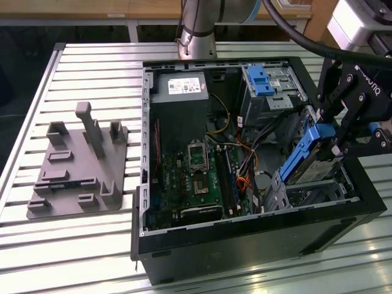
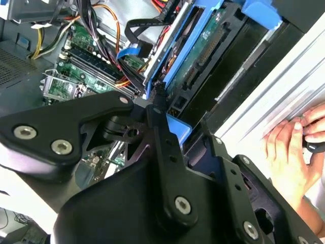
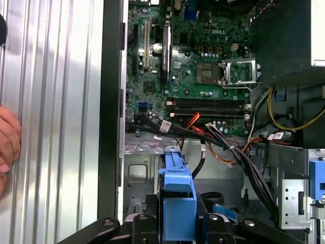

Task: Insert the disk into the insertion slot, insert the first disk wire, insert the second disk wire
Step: 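Insert the disk into the insertion slot, then insert the first disk wire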

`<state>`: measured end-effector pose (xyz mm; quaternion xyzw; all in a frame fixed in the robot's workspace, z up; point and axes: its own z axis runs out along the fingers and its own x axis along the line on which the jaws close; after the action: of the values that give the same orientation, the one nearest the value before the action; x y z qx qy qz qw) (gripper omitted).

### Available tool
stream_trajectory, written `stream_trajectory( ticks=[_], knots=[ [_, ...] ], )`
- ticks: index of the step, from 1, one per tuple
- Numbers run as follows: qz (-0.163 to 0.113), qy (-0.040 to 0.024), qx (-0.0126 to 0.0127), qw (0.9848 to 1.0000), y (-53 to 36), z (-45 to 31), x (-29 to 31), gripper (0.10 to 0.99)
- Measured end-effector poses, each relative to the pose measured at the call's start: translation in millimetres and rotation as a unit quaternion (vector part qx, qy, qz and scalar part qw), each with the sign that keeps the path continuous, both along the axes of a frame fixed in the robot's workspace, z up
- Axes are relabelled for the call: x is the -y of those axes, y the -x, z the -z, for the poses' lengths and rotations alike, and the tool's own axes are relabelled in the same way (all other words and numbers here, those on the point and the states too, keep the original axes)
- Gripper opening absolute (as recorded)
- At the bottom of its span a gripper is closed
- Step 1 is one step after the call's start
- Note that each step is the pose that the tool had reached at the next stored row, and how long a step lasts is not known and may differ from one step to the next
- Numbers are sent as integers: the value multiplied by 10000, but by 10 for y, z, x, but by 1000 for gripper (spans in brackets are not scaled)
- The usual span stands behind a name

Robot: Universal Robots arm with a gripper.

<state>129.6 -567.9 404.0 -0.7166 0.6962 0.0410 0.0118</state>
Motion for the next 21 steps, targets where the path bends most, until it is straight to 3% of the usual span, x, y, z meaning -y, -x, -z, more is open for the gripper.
stream_trajectory(
  ticks=[2,6,21],
  knots=[
    [0,2,0,10000,0,-1,0,373],
    [-1,1,0,10000,0,0,0,557],
    [-5,1,0,10000,0,0,0,557]
  ],
)
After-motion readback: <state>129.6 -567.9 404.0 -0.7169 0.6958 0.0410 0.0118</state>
